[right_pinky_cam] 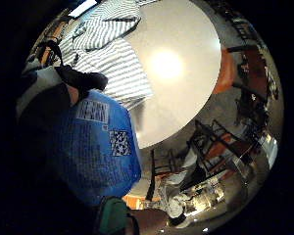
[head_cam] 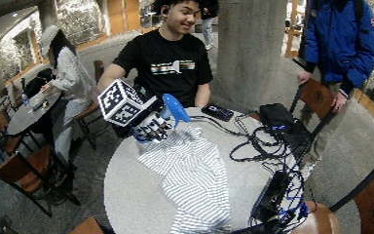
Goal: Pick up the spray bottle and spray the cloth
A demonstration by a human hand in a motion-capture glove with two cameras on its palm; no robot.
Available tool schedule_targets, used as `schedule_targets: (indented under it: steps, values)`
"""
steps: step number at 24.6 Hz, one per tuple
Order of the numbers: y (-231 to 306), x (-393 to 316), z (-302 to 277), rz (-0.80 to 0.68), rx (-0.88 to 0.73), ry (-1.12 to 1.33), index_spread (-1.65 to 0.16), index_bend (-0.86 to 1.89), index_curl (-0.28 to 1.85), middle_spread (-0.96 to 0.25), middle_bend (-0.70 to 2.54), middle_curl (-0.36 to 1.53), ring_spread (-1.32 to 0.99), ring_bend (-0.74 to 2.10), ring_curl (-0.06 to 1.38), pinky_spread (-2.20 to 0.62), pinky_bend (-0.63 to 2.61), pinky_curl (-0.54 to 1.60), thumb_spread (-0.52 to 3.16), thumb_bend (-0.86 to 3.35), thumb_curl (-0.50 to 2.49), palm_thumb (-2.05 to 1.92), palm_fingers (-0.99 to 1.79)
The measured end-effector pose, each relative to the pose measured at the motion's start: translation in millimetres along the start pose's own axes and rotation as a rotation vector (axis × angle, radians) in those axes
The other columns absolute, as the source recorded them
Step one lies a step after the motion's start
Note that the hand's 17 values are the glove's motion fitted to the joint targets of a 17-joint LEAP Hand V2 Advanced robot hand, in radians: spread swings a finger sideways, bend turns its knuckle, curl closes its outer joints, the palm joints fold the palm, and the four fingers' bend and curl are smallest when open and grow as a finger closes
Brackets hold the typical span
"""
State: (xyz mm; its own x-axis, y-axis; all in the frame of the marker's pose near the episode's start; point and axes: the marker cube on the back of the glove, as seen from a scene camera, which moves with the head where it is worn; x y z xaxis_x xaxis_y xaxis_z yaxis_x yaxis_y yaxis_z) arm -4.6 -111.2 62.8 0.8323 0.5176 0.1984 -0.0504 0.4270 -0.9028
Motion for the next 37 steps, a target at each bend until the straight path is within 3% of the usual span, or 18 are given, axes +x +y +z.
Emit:
schedule_targets:
  steps: [25,29,37]
  values:
    - [11,-8,3,0.006,0.027,0.028,-0.19,0.19,0.55,-0.07,0.26,0.48,-0.08,0.28,0.37,0.02,0.46,0.33,0.52,-0.03,0.71,0.99,1.19]
    - [17,-18,6,-0.077,0.133,-0.067,-0.19,0.19,0.55,-0.07,0.26,0.48,-0.08,0.28,0.37,0.02,0.46,0.33,0.52,-0.03,0.71,0.99,1.19]
    - [37,-78,33,-0.395,0.459,-0.415,-0.18,0.18,0.55,-0.07,0.26,0.48,-0.08,0.29,0.37,0.01,0.46,0.34,0.52,-0.03,0.71,0.99,1.19]
